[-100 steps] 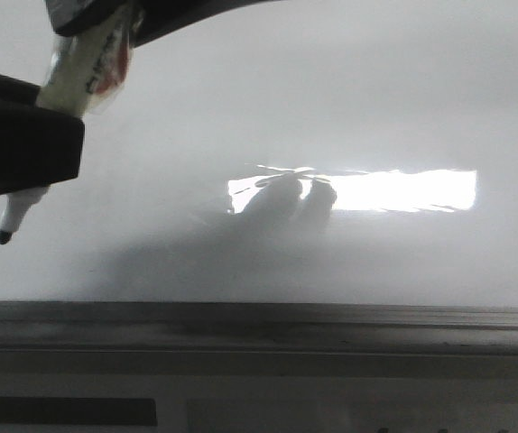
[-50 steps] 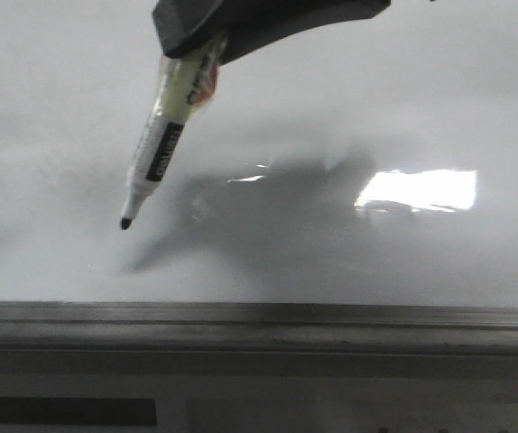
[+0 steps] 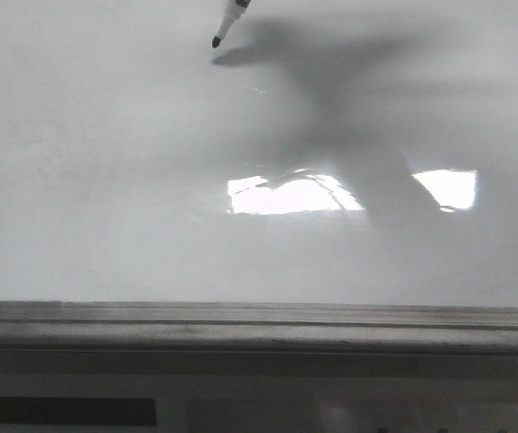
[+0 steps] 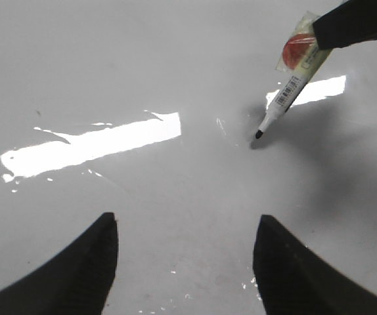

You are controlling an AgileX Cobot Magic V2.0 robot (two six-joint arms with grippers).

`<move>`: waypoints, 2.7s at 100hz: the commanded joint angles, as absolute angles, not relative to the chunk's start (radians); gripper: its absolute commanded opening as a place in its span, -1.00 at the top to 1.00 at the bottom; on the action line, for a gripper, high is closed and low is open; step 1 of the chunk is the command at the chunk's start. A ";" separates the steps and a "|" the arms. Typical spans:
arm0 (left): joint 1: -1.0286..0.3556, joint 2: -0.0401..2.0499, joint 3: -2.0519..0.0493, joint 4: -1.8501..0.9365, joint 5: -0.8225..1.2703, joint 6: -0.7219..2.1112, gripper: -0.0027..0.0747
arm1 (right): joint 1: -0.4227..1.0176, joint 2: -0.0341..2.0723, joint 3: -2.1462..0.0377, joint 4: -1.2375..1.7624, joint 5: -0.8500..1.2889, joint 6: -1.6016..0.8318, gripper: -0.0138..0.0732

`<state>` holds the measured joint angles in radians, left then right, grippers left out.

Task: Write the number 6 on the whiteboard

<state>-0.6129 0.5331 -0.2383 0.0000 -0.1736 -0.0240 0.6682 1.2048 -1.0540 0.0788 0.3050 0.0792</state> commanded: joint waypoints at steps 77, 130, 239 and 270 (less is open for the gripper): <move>-0.612 0.543 -0.266 0.017 -0.268 -0.032 -0.12 | 0.759 1.234 -0.992 0.102 0.217 0.069 0.83; -0.808 0.629 -0.266 0.091 -0.298 -0.035 -0.12 | 0.869 1.216 -1.005 0.116 0.215 0.069 0.83; -0.884 0.944 -0.266 0.036 -0.541 -0.007 0.98 | 0.942 1.216 -1.005 0.165 0.217 0.069 0.76; -0.884 0.944 -0.266 -0.140 -0.509 -0.195 0.98 | 0.917 1.216 -1.005 0.165 0.231 0.069 -0.56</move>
<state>-0.8802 0.9495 -0.2383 -0.0181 -0.4533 -0.0966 0.9346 1.2457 -0.9651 0.1613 0.2873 0.0836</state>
